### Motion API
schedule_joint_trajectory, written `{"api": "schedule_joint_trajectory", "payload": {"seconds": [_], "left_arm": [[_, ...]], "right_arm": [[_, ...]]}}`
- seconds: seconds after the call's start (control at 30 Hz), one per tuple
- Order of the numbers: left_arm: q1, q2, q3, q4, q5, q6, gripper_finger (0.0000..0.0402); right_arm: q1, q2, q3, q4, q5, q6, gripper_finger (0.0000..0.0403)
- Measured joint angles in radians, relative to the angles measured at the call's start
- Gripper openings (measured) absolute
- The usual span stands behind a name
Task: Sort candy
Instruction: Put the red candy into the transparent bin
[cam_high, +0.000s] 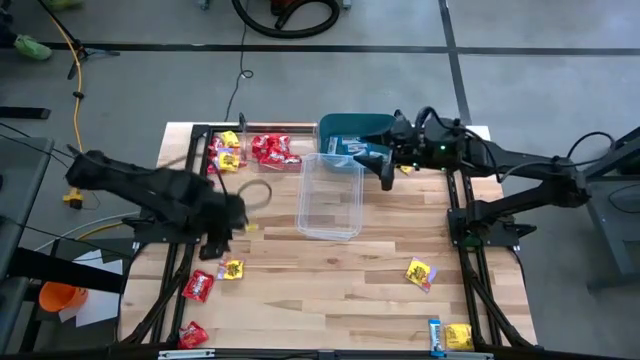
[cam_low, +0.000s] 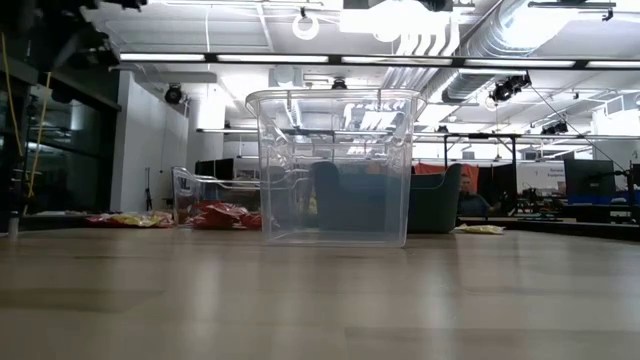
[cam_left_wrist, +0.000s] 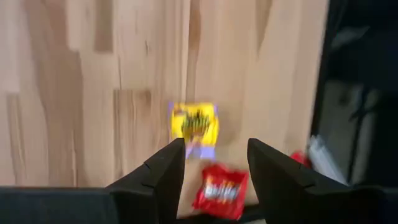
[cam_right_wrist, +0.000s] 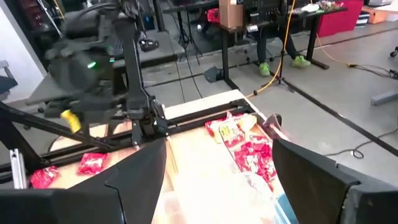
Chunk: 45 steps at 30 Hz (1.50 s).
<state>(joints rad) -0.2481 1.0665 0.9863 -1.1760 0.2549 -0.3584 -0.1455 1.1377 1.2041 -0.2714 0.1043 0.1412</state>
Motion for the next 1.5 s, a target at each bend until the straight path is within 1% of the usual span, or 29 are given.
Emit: {"api": "schedule_joint_trajectory", "payload": {"seconds": [0.13, 0.2, 0.27, 0.33, 0.4, 0.5, 0.6, 0.73, 0.97, 1.2, 1.33, 1.43, 1.5], "left_arm": [[-0.151, 0.091, -0.002, 0.001, -0.014, -0.073, 0.0161], [-0.218, 0.115, -0.03, 0.037, -0.007, -0.137, 0.0164], [-0.282, 0.119, -0.09, 0.103, 0.026, -0.224, 0.0169], [-0.344, 0.112, -0.161, 0.211, 0.064, -0.311, 0.0175], [-0.404, 0.106, -0.221, 0.29, 0.074, -0.375, 0.0181], [-0.467, 0.106, -0.279, 0.342, 0.049, -0.418, 0.0188], [-0.525, 0.106, -0.328, 0.338, 0.003, -0.492, 0.019], [-0.59, 0.106, -0.375, 0.338, -0.001, -0.541, 0.0191], [-0.637, 0.106, -0.439, 0.382, -0.028, -0.575, 0.0191], [-0.639, 0.126, -0.499, 0.475, -0.037, -0.592, 0.0191], [-0.639, 0.148, -0.511, 0.495, -0.036, -0.591, 0.019], [-0.639, 0.157, -0.511, 0.496, -0.037, -0.591, 0.0173], [-0.637, 0.157, -0.51, 0.494, -0.037, -0.592, 0.0143]], "right_arm": [[0.0, 0.016, 0.0, -0.008, 0.0, -0.001, 0.0288], [0.0, 0.016, 0.0, -0.021, 0.0, -0.004, 0.0288], [0.0, 0.016, 0.0, -0.038, 0.001, -0.012, 0.0288], [0.0, 0.016, 0.0, -0.052, 0.0, -0.017, 0.0288], [0.0, 0.015, 0.0, -0.06, 0.001, -0.018, 0.0288], [-0.003, 0.015, 0.0, -0.08, 0.0, -0.018, 0.0288], [-0.01, 0.015, 0.0, -0.097, 0.001, -0.018, 0.0288], [-0.023, 0.015, 0.0, -0.123, 0.001, -0.018, 0.0288], [-0.047, 0.015, -0.001, -0.151, 0.001, -0.018, 0.0288], [-0.064, 0.015, -0.001, -0.151, 0.001, -0.018, 0.0288], [-0.064, 0.015, -0.001, -0.151, 0.001, -0.018, 0.0288], [-0.064, 0.015, -0.001, -0.151, 0.001, -0.018, 0.0288], [-0.064, 0.015, -0.001, -0.151, 0.001, -0.018, 0.0288]]}}
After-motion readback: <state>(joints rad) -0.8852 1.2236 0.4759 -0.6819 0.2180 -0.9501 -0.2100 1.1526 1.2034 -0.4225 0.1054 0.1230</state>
